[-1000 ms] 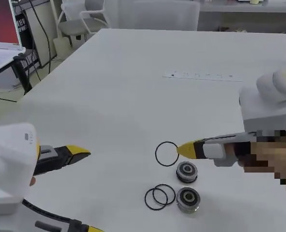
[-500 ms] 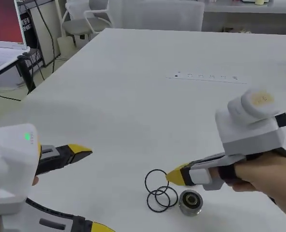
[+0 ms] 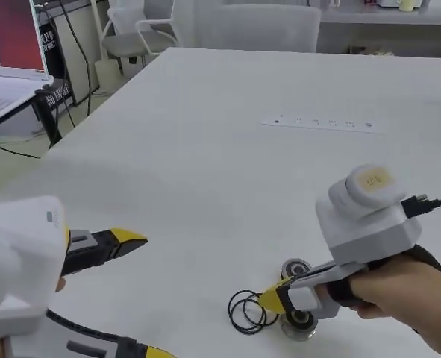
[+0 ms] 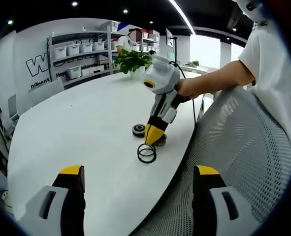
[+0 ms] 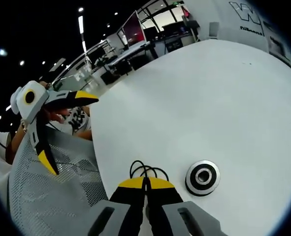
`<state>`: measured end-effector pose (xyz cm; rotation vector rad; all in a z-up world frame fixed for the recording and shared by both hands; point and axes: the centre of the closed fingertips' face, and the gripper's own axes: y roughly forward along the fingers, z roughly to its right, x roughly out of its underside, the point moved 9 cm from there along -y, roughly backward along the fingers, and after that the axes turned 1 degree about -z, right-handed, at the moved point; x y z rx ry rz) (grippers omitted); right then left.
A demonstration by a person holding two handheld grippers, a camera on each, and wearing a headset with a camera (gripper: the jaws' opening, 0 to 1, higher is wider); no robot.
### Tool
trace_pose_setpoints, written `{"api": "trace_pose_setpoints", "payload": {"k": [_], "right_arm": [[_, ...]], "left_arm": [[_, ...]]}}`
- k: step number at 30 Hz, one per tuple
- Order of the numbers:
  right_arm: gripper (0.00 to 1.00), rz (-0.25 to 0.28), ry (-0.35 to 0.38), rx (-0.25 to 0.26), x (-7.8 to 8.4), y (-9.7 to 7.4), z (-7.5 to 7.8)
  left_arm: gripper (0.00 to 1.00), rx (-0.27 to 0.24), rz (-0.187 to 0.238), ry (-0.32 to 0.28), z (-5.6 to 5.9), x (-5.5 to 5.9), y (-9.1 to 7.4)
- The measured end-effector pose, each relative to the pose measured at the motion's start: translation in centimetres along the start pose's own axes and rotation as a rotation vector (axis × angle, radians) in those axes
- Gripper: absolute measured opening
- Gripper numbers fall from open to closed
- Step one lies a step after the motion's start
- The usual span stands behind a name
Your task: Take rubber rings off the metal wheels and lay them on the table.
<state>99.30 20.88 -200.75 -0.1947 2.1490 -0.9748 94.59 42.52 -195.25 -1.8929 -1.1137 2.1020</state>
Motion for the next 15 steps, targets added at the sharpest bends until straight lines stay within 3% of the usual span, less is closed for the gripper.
{"api": "trace_pose_setpoints", "payload": {"k": [11, 15], "right_arm": [[0.00, -0.024, 0.042, 0.011, 0.36, -0.38, 0.56], [0.00, -0.028, 0.022, 0.024, 0.36, -0.30, 0.63]], "left_arm": [[0.88, -0.003, -0.006, -0.001, -0.04, 0.08, 0.02], [0.88, -0.004, -0.008, -0.001, -0.05, 0.10, 0.01]]}}
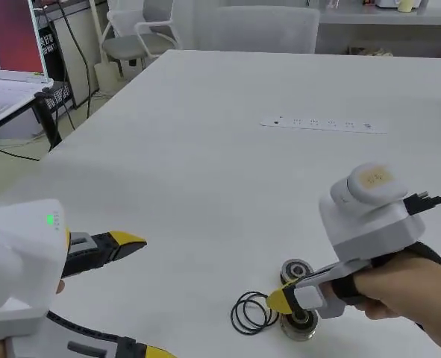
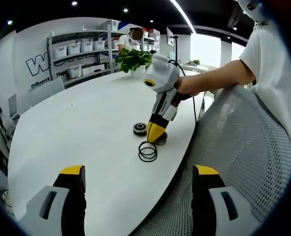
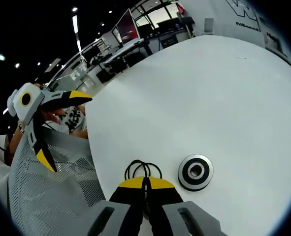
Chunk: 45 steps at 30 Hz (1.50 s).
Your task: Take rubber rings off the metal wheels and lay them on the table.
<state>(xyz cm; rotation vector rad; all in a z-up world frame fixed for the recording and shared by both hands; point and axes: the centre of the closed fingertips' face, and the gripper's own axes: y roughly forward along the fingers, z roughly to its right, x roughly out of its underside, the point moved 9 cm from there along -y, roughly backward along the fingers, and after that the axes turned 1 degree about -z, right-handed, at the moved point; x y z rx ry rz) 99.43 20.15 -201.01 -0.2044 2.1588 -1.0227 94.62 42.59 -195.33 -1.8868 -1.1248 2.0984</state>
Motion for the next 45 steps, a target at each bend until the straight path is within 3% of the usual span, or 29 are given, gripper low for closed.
{"api": "trace_pose_setpoints", "payload": {"k": [23, 31, 45], "right_arm": [[0.01, -0.002, -0.081, 0.053, -0.3, -0.3, 0.3], [0.00, 0.061, -0.072, 0.049, -1.2, -1.2, 0.2], [0.01, 0.256, -0.046, 0.021, -3.2, -4.1, -0.4]], "left_arm": [[0.86, 0.001, -0.027, 0.003, 0.1, 0.2, 0.1], [0.86, 0.004, -0.027, 0.000, 0.1, 0.2, 0.1], [0.86, 0.000, -0.036, 0.004, 0.0, 0.3, 0.1]]}}
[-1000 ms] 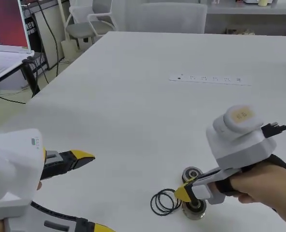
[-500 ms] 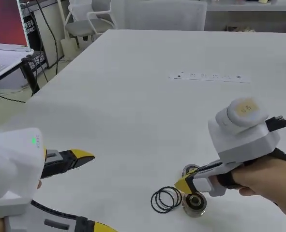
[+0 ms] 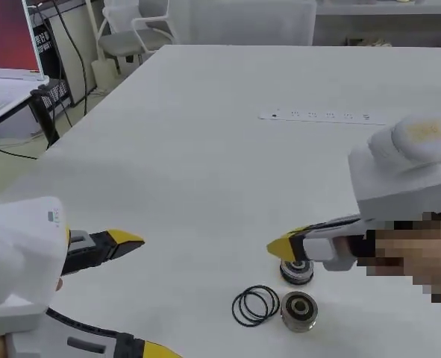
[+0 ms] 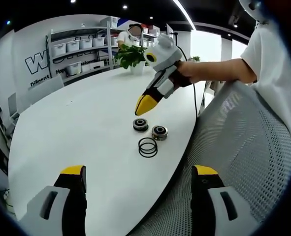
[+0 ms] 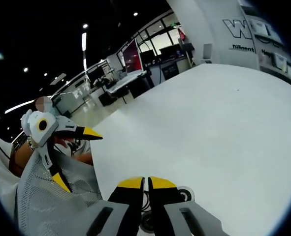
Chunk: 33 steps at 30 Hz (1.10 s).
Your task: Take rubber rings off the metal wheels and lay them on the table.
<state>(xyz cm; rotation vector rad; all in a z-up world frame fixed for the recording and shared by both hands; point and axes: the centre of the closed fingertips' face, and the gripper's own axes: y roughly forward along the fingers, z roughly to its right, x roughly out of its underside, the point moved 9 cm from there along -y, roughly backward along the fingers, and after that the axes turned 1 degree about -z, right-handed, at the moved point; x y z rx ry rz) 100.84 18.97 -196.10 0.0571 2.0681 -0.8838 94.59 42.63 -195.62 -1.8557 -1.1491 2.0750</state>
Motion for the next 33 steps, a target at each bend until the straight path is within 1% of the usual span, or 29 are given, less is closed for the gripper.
{"api": "trace_pose_setpoints", "payload": {"k": [4, 7, 10, 12, 19, 21, 23, 26, 27, 30, 31, 33], "right_arm": [[0.01, 0.038, -0.001, 0.012, -0.5, -0.8, 0.1], [0.03, 0.076, -0.007, 0.021, -0.8, -1.4, 0.4], [0.05, 0.123, -0.002, 0.011, -1.0, -2.0, 0.6], [0.06, 0.131, 0.006, 0.014, -1.0, -2.2, 0.8], [0.08, 0.133, -0.035, 0.047, -0.9, -2.8, 1.7], [0.09, 0.135, -0.043, 0.054, -0.8, -2.9, 2.0], [0.10, 0.138, -0.041, 0.062, -0.6, -3.0, 2.4], [0.15, 0.135, -0.046, 0.073, -0.3, -2.9, 2.8], [0.15, 0.133, -0.052, 0.078, -0.2, -2.9, 2.9], [0.17, 0.112, -0.092, 0.089, 0.3, -2.7, 3.2], [0.18, 0.104, -0.103, 0.089, 0.4, -2.7, 3.3], [0.19, 0.086, -0.129, 0.090, 0.7, -2.5, 3.4]], "left_arm": [[0.86, -0.001, -0.002, 0.001, 0.0, 0.0, 0.0], [0.86, 0.002, -0.002, -0.001, 0.0, 0.0, 0.0], [0.86, 0.006, -0.007, 0.002, 0.0, 0.1, 0.0], [0.86, 0.009, -0.008, 0.002, 0.1, 0.1, 0.1], [0.86, 0.012, 0.010, -0.003, 0.0, -0.1, 0.0], [0.86, 0.027, 0.030, -0.003, 0.0, -0.2, -0.1], [0.86, 0.047, 0.047, -0.015, 0.0, -0.4, -0.2], [0.86, 0.052, 0.045, 0.028, -0.1, -0.8, -0.2], [0.86, 0.050, 0.048, 0.047, -0.2, -1.3, -0.3], [0.86, 0.048, 0.077, 0.060, -0.6, -2.7, -0.3], [0.86, 0.052, 0.091, 0.066, -0.7, -3.2, -0.2], [0.86, 0.068, 0.101, 0.086, -0.9, -4.1, -0.1]]}}
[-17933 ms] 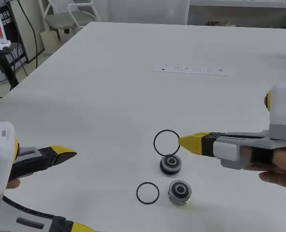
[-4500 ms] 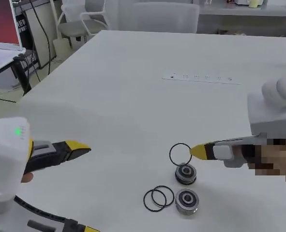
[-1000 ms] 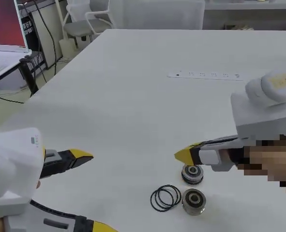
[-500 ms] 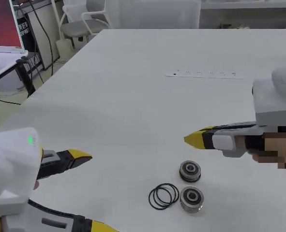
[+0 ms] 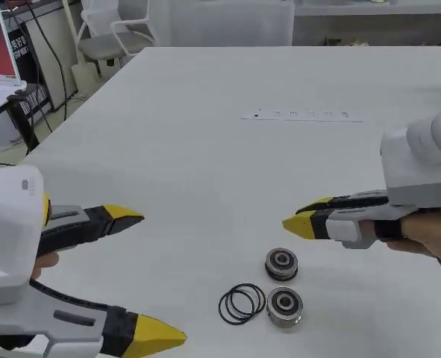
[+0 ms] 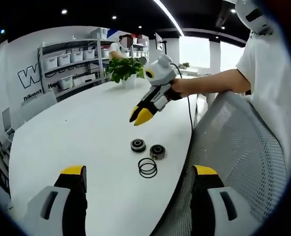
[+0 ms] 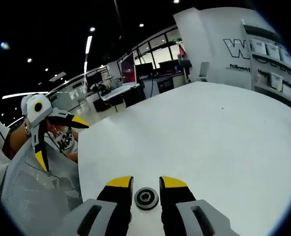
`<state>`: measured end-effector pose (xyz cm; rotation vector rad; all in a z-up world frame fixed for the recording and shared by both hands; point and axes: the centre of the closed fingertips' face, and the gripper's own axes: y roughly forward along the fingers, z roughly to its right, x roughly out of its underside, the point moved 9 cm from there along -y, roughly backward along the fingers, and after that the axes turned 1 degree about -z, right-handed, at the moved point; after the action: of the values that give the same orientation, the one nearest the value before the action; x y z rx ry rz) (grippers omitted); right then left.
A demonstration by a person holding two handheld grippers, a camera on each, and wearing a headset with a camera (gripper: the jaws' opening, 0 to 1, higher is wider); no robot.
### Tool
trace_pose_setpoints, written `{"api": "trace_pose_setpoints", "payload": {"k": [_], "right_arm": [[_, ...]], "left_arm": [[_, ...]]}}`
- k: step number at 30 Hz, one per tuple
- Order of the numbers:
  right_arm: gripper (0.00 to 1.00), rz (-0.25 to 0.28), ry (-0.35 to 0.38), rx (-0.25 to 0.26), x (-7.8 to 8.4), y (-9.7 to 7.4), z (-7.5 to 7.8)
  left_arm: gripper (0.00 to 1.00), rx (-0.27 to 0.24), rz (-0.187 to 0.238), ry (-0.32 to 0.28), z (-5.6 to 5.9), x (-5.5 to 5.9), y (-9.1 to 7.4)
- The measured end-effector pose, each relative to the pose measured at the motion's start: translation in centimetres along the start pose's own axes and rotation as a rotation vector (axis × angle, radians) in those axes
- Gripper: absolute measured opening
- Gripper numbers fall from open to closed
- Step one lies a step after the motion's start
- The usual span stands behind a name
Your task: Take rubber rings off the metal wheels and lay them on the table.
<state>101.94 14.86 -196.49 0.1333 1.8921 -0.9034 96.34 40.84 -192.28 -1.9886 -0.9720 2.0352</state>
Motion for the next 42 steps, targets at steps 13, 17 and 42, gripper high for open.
{"api": "trace_pose_setpoints", "payload": {"k": [13, 17, 42], "right_arm": [[0.23, -0.152, -0.021, 0.000, 3.3, 1.0, 1.6], [0.24, -0.183, -0.033, -0.003, 4.2, 1.1, 1.9], [0.21, -0.221, -0.125, -0.026, 4.7, 2.0, 1.1]], "left_arm": [[0.77, 0.008, 0.021, 0.206, -3.1, -6.4, 2.3], [0.76, 0.032, 0.015, 0.242, -3.7, -7.3, 3.5], [0.52, 0.114, 0.076, 0.112, -3.5, -5.0, 13.6]]}}
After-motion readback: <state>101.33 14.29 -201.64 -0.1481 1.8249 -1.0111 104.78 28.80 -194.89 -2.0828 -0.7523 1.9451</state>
